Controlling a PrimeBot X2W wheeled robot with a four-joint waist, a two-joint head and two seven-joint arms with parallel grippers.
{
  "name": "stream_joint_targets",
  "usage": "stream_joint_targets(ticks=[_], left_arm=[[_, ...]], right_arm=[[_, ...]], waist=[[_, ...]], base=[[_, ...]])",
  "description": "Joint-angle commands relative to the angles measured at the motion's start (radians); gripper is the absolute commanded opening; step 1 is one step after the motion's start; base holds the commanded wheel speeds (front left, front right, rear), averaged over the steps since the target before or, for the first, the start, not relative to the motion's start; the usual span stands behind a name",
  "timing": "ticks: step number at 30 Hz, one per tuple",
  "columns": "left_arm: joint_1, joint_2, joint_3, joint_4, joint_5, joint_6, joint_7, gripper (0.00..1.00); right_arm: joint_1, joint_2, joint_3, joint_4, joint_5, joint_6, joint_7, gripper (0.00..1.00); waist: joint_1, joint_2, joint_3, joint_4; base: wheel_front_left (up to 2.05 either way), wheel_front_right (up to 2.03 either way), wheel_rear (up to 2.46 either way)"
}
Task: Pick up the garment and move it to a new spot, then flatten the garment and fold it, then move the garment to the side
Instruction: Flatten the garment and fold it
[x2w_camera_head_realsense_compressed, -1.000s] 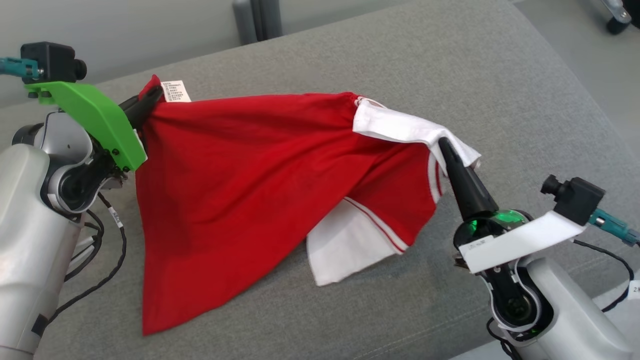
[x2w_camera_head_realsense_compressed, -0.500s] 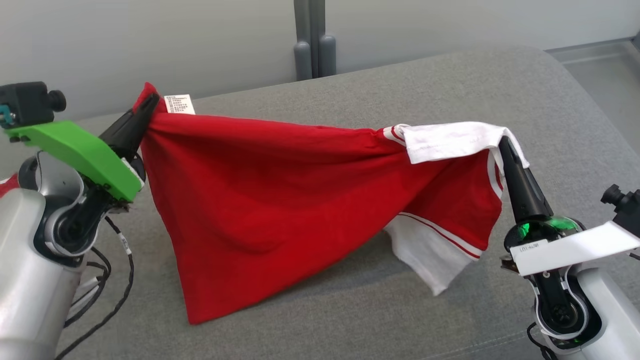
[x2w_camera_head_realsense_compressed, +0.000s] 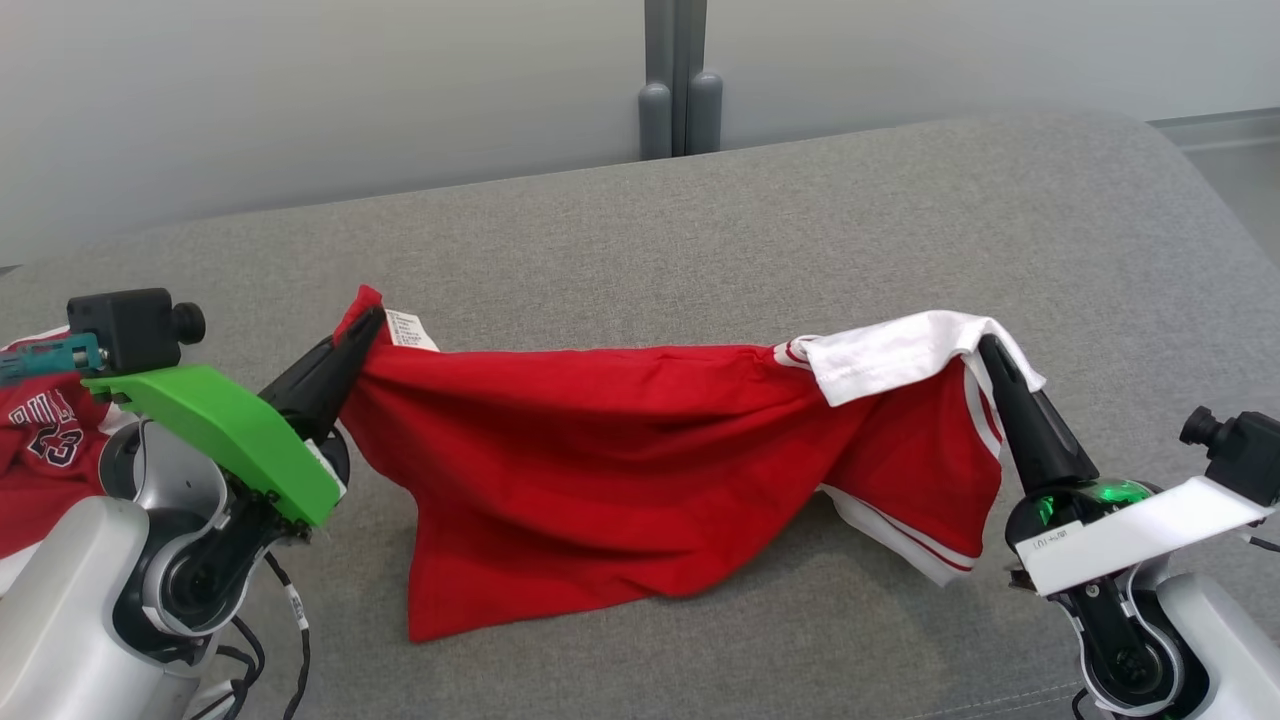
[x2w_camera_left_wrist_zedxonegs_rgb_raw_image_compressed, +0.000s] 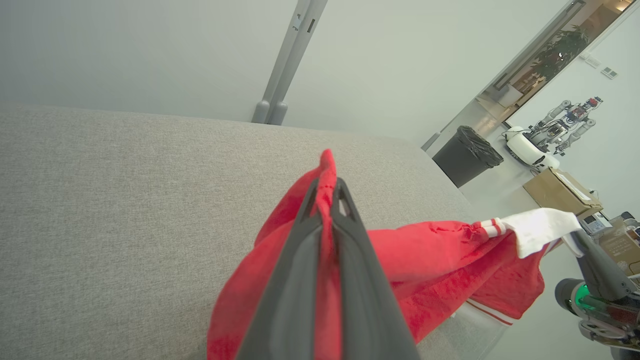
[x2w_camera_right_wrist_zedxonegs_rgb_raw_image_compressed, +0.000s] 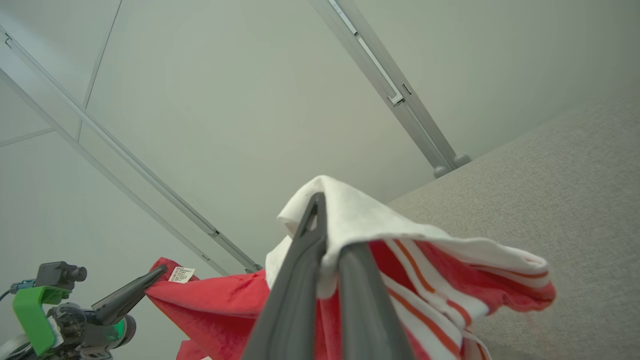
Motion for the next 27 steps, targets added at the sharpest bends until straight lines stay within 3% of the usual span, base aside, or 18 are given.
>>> stream_joint_targets(ticks=[1,15,27], left_arm=[[0.015,0.007,-0.001,-0.007,0.000,0.007,0.003,0.00],[-0.059,-0.010,-0.018,0.037,0.000,0.013,0.050,0.00],[-0.248,-0.058,-0.070,0.217,0.064,-0.020,0.089,0.00]], right_arm=[[0.008,-0.006,0.002,0.005,0.001,0.000,0.006,0.00],[-0.090,0.005,0.050,0.065,0.004,0.000,0.019,0.00],[-0.284,-0.007,0.120,0.170,0.040,0.000,0.016,0.00]], waist=[[0.0000,0.0000,0.003,0.003],[0.0000,0.0000,0.058,-0.023],[0.0000,0.0000,0.132,-0.043]], base=[[0.00,0.00,0.00],[0.00,0.00,0.00],[0.00,0.00,0.00]])
